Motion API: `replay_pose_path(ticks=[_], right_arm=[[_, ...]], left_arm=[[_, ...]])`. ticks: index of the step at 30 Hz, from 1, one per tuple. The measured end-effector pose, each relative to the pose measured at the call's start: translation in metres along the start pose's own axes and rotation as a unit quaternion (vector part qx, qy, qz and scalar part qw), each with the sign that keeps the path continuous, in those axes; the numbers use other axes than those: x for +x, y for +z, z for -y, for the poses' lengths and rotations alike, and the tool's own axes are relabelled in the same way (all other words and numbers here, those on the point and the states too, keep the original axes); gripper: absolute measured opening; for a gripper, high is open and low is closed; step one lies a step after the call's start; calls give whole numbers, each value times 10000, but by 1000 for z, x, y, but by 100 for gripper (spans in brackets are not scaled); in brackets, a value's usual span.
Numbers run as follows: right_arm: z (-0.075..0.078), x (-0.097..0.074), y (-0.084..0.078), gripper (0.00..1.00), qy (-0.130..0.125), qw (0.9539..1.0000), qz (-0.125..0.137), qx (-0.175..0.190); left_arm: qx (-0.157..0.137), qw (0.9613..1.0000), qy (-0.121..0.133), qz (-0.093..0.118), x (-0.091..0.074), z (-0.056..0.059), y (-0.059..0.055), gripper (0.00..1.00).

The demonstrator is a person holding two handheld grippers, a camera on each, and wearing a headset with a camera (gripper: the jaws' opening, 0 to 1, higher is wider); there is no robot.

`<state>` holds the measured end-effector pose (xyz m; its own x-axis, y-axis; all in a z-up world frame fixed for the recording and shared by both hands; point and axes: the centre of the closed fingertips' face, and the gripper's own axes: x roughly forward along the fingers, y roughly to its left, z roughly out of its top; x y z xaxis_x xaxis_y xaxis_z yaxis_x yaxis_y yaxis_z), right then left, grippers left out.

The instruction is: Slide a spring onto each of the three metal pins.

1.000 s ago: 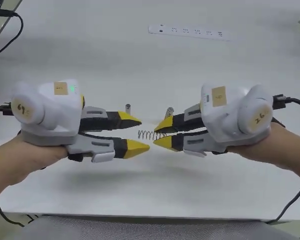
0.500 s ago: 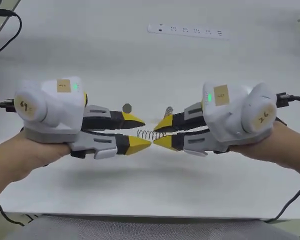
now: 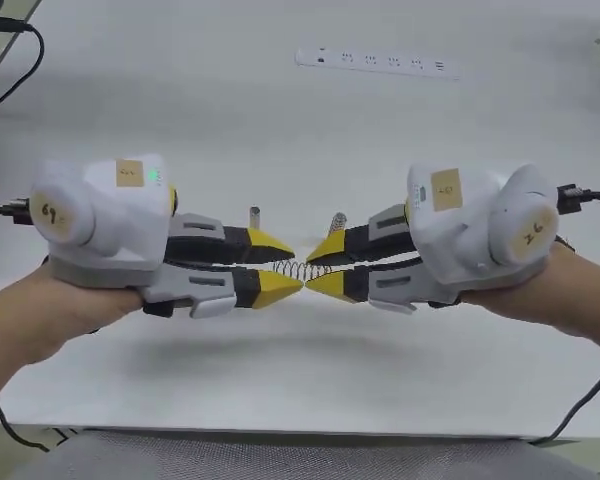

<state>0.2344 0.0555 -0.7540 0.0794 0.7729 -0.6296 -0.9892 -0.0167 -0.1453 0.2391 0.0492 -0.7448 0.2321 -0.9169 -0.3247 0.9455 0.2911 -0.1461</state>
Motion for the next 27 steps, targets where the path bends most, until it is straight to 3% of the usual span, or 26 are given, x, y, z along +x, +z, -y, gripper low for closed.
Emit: replay_pose_path(ticks=[27], right_arm=[[-1,-1,3,8,68,9999,46,-65]], left_arm=[[100,9999,-80,51,2,4,2,3]])
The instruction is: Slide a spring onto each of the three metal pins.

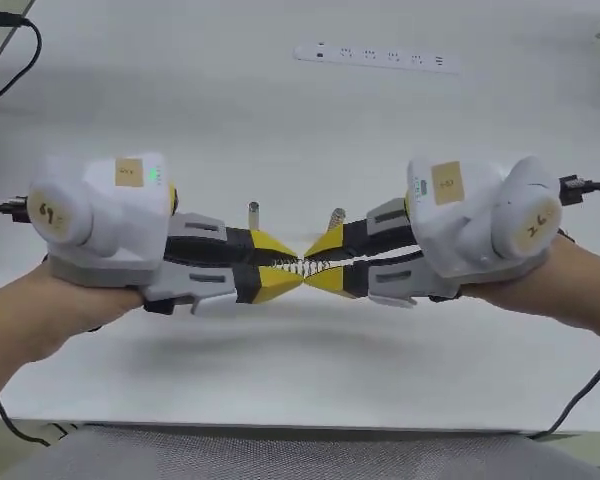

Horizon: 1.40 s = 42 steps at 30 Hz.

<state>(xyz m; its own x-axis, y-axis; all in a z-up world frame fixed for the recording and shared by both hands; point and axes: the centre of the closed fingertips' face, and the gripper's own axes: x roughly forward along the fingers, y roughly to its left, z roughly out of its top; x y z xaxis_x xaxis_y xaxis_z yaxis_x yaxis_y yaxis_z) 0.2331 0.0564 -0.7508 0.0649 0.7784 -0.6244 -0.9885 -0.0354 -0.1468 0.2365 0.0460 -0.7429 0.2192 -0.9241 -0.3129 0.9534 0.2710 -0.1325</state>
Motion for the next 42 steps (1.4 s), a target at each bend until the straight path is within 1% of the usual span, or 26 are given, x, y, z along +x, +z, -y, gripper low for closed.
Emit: replay_pose_path(ticks=[9,17,18,20,26,27,35,37,40,42], right_arm=[[-1,0,0,8,17,10000,6,8],[-2,0,1,8,22,10000,10,5],[-2,0,1,8,5,10000,13,0],[-3,0,0,8,23,10000,16,57],[-4,-1,0,9,-1,10000,13,-29],[-4,-1,-1,9,-1,10000,8,-31],[-6,-3,-4,10,53,10000,-20,-22],[-6,-4,-7,10,60,9999,-81,17],[-6,-5,-10,11,67,9999,-93,64],[-4,-6,-10,9,28,9999,-40,110]], left_arm=[[-76,10000,-5,-9,-1,1,0,4],[-41,10000,-21,4,-1,3,0,2],[4,10000,-9,8,-1,3,0,2],[-59,10000,-41,-14,0,4,-1,2],[-76,9999,-73,-25,0,5,-1,2],[-110,9999,-88,-3,0,5,-1,2],[-157,9998,-134,-19,1,7,-1,2],[-163,9998,-137,-20,1,7,-1,2],[-184,9997,-140,6,0,7,0,2],[-198,9997,-157,6,-1,7,0,2]])
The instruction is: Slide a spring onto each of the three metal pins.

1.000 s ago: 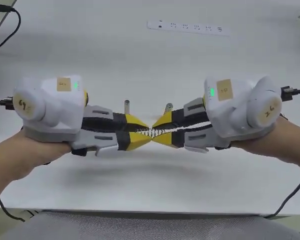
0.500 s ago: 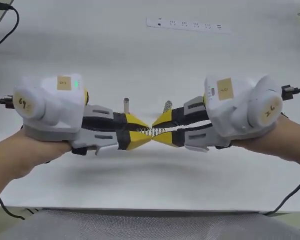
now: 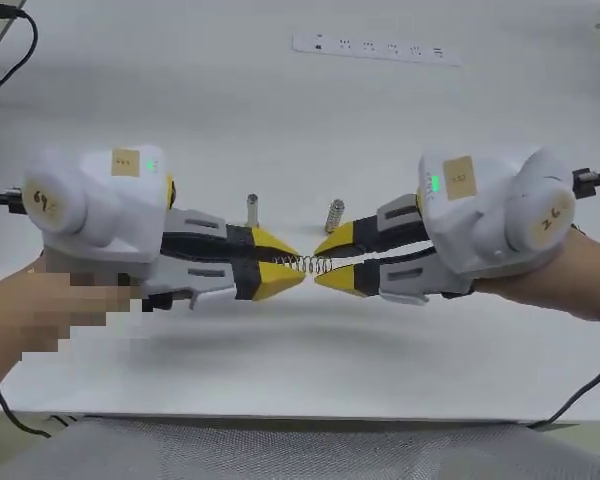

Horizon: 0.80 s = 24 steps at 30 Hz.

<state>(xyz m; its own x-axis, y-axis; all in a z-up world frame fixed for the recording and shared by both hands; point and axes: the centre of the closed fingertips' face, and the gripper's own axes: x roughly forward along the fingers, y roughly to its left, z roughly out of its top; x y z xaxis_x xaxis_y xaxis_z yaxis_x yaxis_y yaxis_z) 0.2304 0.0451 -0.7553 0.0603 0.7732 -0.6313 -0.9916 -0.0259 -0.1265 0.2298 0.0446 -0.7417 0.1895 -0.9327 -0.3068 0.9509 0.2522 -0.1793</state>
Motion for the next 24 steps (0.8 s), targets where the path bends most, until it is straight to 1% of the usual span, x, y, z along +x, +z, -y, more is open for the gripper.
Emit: replay_pose_path(ticks=[1,2,10,14,16,18,24], right_arm=[[0,0,0,9,7,9999,44,95],[1,0,0,9,0,9999,50,108],[-2,-1,1,8,70,9999,65,139],[-1,-2,3,7,38,9999,74,143],[-2,-3,4,7,51,9999,81,112],[-2,-4,5,7,63,9998,101,153],[-5,-7,7,7,117,9998,76,125]], left_arm=[[-1,10000,10,9,0,0,0,2],[5,10000,7,13,0,0,1,2],[-27,10000,-36,-4,1,1,0,2],[-25,10000,-19,31,1,0,1,2],[-53,10000,-47,48,1,0,0,2],[-71,9999,-67,66,1,1,0,2],[-41,9999,-100,10,3,3,-3,2]])
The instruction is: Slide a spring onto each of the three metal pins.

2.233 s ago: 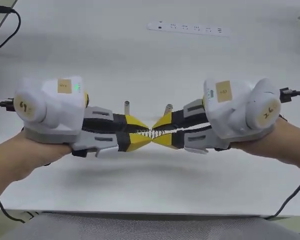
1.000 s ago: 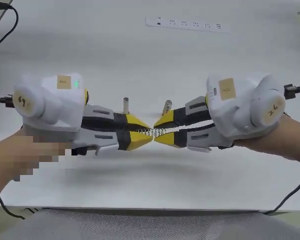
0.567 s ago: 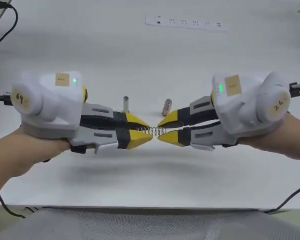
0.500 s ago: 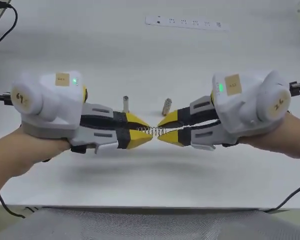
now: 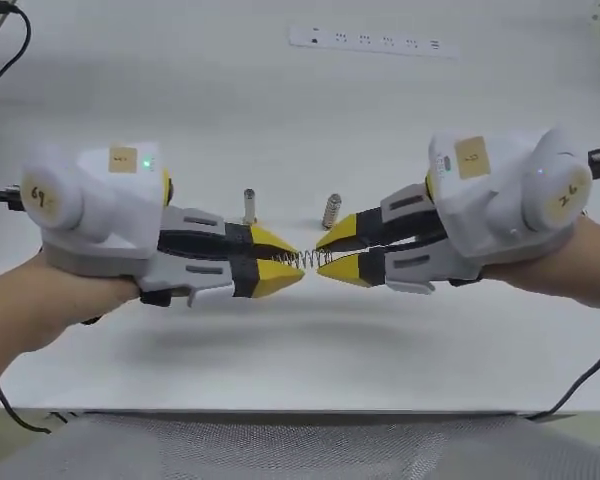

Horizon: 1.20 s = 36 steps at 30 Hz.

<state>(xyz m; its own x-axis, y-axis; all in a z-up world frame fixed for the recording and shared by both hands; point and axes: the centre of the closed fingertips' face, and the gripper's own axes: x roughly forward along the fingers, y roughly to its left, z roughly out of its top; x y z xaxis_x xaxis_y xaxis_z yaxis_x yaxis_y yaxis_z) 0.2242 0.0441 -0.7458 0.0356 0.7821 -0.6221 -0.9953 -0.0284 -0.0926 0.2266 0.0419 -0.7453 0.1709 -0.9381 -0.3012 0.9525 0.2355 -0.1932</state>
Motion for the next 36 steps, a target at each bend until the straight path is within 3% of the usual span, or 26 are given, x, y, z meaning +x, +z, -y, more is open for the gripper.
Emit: replay_pose_path(ticks=[11,24,36], right_arm=[[2,-5,6,7,22,9999,129,79],[2,-5,13,7,117,9995,275,137],[-2,-2,34,8,149,9964,703,453]], left_arm=[[-19,10000,-4,71,-2,1,2,2],[36,10000,-44,3,-3,4,-1,3],[227,9996,38,-168,-2,1,-6,2]])
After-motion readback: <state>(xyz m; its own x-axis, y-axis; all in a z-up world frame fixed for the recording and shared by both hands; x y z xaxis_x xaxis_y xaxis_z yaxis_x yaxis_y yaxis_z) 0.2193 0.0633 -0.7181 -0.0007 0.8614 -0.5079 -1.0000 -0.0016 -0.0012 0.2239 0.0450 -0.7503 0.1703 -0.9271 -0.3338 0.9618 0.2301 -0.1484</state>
